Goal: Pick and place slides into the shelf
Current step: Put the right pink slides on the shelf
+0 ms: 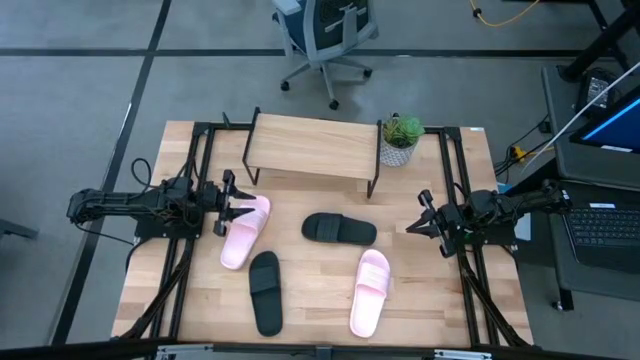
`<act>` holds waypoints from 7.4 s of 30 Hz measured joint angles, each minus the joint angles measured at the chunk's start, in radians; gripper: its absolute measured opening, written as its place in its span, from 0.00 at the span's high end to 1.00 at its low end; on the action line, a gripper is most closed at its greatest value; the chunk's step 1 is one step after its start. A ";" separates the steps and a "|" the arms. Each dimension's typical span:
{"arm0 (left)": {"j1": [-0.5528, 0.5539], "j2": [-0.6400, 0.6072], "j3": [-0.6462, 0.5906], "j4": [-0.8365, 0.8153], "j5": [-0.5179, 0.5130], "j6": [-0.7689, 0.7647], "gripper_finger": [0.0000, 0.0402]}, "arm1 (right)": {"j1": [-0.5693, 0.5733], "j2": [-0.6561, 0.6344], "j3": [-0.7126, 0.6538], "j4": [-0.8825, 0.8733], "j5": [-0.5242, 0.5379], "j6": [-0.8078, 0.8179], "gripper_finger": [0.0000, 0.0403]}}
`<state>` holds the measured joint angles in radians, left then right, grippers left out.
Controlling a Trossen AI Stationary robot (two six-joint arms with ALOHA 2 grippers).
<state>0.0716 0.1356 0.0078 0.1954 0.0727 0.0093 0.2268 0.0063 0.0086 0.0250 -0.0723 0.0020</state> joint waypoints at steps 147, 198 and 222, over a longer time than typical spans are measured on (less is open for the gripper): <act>-0.559 0.915 0.408 0.064 -0.508 -0.052 1.00 | 0.444 1.224 0.838 -0.312 0.458 0.204 0.99; -0.554 1.116 0.407 0.398 -0.315 0.126 1.00 | 0.509 1.847 1.511 -1.099 0.350 0.965 0.70; -0.554 1.116 0.407 0.390 -0.315 0.122 1.00 | 0.492 1.904 1.509 -1.089 0.340 0.908 0.70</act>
<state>-0.4828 1.2514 0.4149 0.5858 -0.2424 0.1310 0.7190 1.9106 1.5173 -1.0643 0.2679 0.9104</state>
